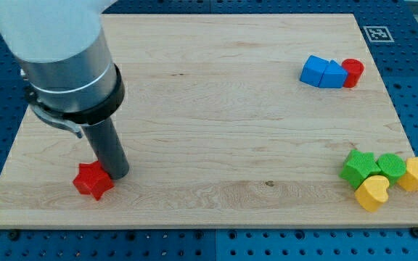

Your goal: Push the red circle down a bit

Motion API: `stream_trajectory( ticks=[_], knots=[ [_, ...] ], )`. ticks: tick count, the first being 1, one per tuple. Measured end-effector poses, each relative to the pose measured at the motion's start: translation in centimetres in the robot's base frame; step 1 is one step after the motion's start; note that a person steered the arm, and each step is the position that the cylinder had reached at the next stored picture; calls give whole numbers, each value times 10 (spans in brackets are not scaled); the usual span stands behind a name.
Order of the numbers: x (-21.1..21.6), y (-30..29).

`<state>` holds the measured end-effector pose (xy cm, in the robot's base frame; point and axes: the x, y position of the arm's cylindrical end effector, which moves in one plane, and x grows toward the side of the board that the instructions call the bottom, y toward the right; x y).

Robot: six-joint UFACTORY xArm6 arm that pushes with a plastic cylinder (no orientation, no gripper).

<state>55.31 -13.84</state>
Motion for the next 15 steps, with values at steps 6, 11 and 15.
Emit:
stream_trajectory(
  ticks=[6, 11, 15],
  knots=[
    [-125, 27],
    [-291, 300],
    [-177, 380]
  ],
)
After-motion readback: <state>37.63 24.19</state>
